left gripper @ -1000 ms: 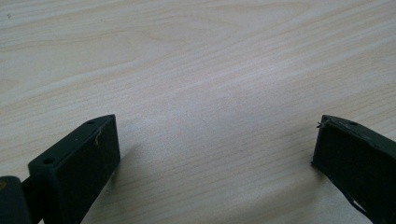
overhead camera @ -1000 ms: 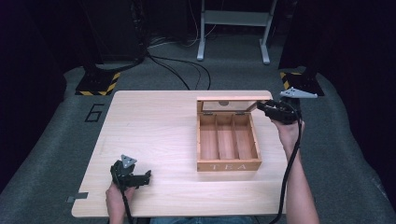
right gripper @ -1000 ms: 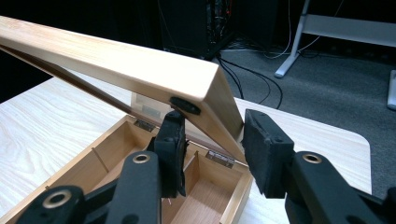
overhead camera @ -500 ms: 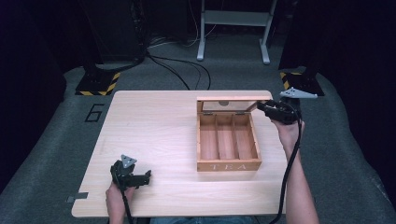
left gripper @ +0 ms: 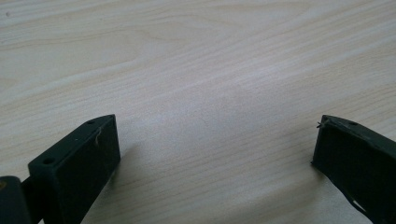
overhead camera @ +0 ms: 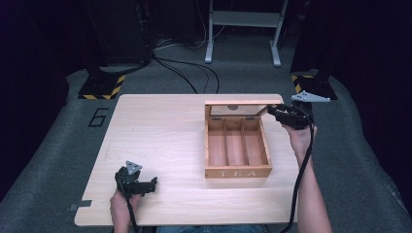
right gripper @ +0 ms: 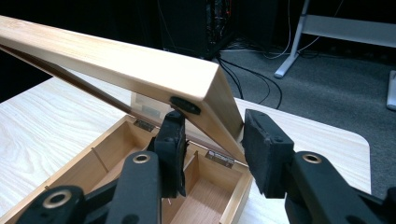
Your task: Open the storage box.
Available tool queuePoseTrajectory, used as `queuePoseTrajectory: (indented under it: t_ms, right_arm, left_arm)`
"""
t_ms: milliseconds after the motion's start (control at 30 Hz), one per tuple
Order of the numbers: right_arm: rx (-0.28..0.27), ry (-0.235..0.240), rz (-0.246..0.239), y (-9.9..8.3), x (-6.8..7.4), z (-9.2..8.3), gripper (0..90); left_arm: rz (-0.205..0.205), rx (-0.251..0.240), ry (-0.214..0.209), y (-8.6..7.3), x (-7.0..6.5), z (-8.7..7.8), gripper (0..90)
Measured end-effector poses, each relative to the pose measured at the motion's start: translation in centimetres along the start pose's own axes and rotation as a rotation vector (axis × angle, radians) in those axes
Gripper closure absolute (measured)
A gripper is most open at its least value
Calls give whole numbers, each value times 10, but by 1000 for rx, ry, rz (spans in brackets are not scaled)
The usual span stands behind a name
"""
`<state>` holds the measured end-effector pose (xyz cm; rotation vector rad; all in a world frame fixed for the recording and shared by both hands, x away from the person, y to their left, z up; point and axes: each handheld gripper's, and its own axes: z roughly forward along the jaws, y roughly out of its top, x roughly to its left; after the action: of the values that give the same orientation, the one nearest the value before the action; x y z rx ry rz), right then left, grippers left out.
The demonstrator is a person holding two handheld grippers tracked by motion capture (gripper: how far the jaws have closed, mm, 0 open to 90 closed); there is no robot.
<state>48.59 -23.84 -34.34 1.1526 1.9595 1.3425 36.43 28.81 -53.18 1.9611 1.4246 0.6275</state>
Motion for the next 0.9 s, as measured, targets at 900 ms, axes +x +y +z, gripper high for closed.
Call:
queuePoseTrajectory:
  t_ms: [900]
  right_arm:
    - [-6,-4,-7,0,0,0,597]
  left_arm:
    - [1,-8,6,0,-1,0,4]
